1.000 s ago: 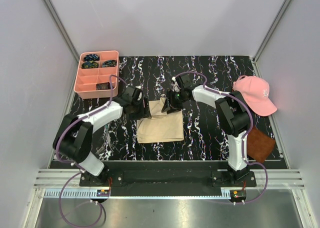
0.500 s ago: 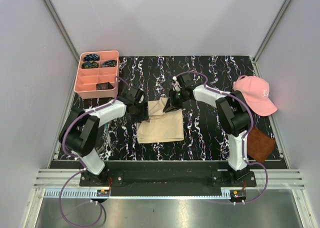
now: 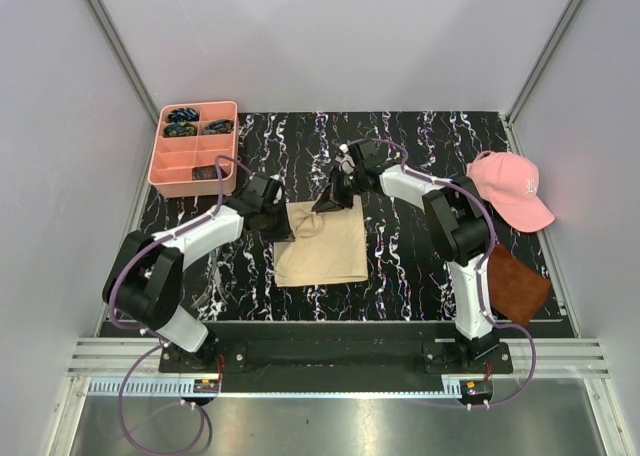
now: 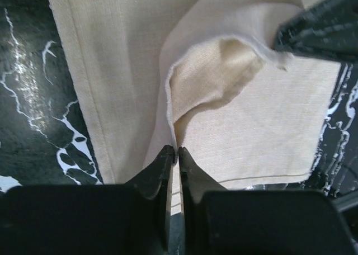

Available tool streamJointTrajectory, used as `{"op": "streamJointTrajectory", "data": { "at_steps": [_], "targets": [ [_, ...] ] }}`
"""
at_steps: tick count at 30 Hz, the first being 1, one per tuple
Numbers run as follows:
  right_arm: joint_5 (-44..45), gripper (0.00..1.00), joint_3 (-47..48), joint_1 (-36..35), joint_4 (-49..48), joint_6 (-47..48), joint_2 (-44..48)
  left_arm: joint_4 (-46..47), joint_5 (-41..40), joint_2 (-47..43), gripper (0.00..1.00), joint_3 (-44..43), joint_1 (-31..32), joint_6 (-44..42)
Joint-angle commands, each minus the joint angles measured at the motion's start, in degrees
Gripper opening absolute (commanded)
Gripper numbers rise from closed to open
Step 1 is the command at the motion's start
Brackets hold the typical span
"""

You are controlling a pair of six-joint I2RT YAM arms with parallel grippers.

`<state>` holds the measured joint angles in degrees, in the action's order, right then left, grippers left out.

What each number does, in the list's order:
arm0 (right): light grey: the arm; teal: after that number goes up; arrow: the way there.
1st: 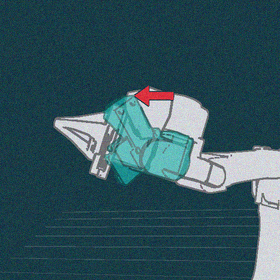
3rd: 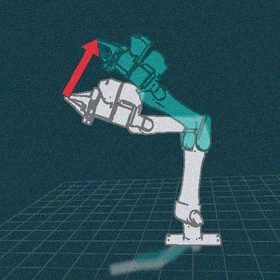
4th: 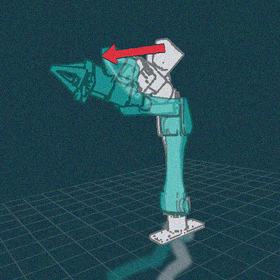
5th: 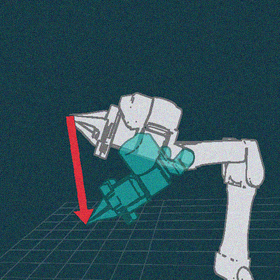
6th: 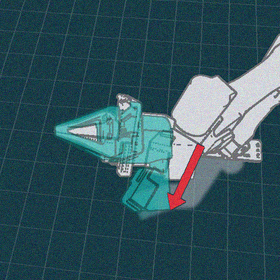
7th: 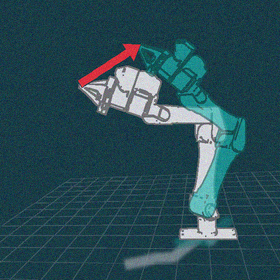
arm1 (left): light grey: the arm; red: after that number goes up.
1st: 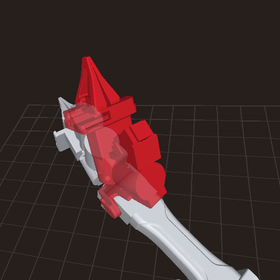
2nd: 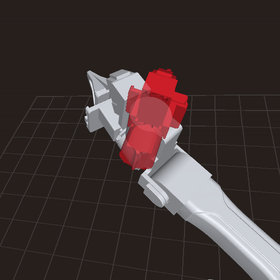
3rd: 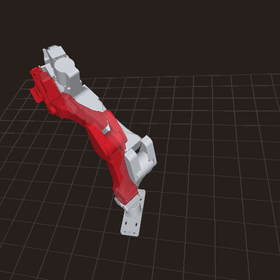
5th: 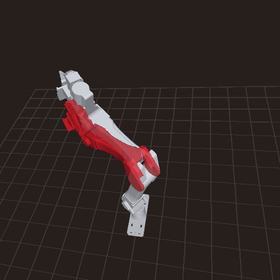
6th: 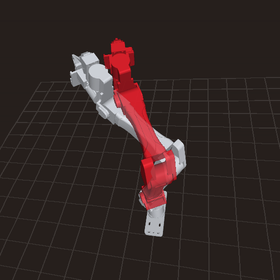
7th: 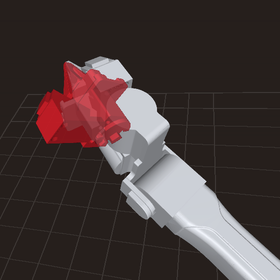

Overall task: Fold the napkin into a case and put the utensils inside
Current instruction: Fold the rectangle-folded napkin at the center of the board.

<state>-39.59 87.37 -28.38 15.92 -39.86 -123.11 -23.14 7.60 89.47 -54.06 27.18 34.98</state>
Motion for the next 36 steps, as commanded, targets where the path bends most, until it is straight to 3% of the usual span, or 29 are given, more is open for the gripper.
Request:
{"op": "streamJointTrajectory", "data": {
  "at_steps": [1, 8, 12, 13, 16, 17, 21, 26, 28, 32, 36],
  "targets": [
    [-3.3, 0.0, 3.9, -0.7, -6.0, -9.0, -2.2, 3.5, 4.3, -3.3, 0.07, 2.3, 0.2, 4.5],
    [-3.8, 0.03, 11.1, -3.2, -9.1, -16.9, -7.7, 7.0, 2.7, -6.8, 0.02, 8.8, 0.5, 11.0],
    [-4.8, 0.06, 15.4, -5.6, -13.8, -24.3, -12.1, 7.8, -1.9, -9.9, 0.12, 11.7, 0.2, 13.0],
    [-6.7, 0.07, 17.1, -5.8, -15.0, -25.8, -13.4, 8.1, -2.1, -10.0, 0.24, 11.9, -0.1, 12.9],
    [-11.0, 0.26, 17.5, -5.9, -24.6, -31.9, -16.0, 7.0, -1.1, -10.3, 0.46, 11.3, -3.0, 10.8],
    [-11.0, 0.36, 17.2, -5.8, -24.8, -31.3, -14.9, 6.4, 0.0, -10.5, 0.5, 11.2, -4.4, 10.3],
    [-7.1, 0.64, 16.3, -4.7, -11.6, -16.1, -9.2, 5.0, -1.4, -14.3, 0.61, 11.3, -5.6, 8.3],
    [-3.0, 0.84, 10.5, -2.0, 0.0, -2.1, 0.4, 2.6, -1.1, -12.9, 0.64, 7.0, -6.4, 5.7],
    [1.9, 0.86, 10.5, -1.9, 8.2, 2.6, 3.8, 2.0, -0.3, -10.6, 0.64, 3.9, -6.9, 5.0],
    [5.8, 0.82, 2.3, -1.8, 10.9, 7.7, 10.8, 0.1, 1.6, -5.1, 0.64, -3.2, -7.1, 3.1],
    [6.5, 0.58, -7.7, -1.8, 10.3, 9.4, 16.3, -3.7, 2.7, 5.9, 0.63, -12.8, -7.1, 1.5]
  ]
}}
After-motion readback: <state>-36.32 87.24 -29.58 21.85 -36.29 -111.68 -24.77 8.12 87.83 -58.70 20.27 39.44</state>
